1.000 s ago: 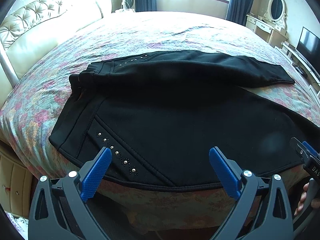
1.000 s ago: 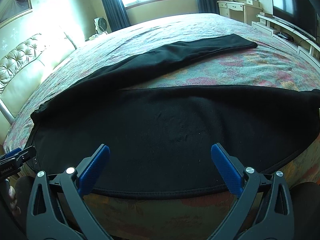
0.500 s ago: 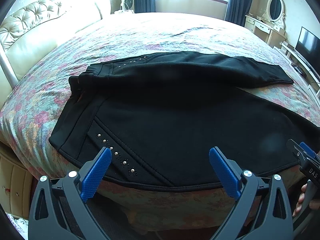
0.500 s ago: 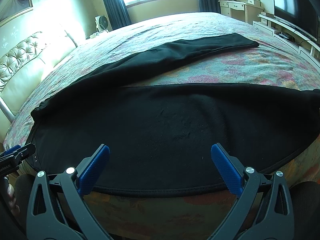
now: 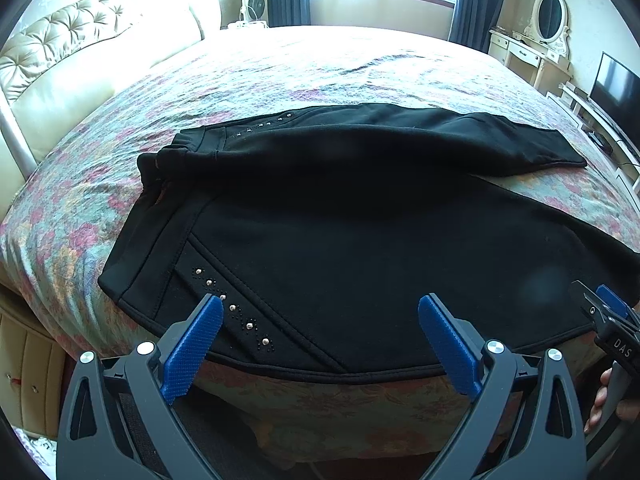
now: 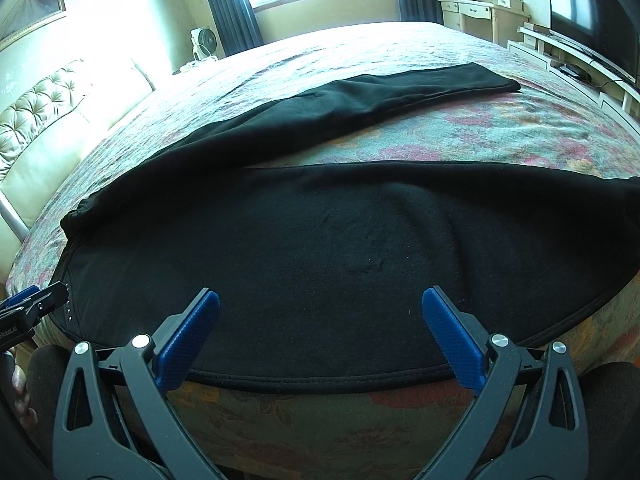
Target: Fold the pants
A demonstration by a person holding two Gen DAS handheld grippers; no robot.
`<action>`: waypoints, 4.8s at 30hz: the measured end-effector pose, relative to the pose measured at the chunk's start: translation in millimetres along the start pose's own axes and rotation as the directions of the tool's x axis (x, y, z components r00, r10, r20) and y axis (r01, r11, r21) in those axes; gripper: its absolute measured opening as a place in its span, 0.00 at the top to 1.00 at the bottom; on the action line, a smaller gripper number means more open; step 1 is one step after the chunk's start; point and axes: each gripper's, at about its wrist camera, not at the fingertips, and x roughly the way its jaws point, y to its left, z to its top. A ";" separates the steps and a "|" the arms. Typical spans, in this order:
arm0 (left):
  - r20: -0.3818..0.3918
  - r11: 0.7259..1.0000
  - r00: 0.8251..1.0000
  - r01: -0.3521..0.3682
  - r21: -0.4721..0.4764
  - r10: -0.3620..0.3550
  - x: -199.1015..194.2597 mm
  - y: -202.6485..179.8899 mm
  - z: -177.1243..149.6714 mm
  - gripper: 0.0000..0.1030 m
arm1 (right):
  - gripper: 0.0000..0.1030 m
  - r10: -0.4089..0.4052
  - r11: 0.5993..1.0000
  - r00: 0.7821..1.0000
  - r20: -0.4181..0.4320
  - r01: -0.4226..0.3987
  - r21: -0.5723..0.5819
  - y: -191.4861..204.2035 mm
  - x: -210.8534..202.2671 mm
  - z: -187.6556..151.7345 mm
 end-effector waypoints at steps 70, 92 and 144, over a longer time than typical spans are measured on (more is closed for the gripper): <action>-0.218 0.708 0.706 0.533 -0.463 -0.674 247.6 241.6 189.4 0.69 | 0.02 0.094 0.628 0.878 -0.470 -0.419 -0.656 125.5 266.1 261.2; 0.115 0.598 0.660 0.731 -0.330 -0.743 137.1 259.3 191.8 0.90 | 0.91 0.171 0.663 0.984 0.052 -0.076 -0.744 103.0 30.9 173.9; 0.077 0.654 0.654 0.756 -0.023 -0.753 74.3 217.1 147.7 0.95 | 0.90 0.092 0.690 0.996 -0.023 -0.080 -0.719 66.7 12.1 8.4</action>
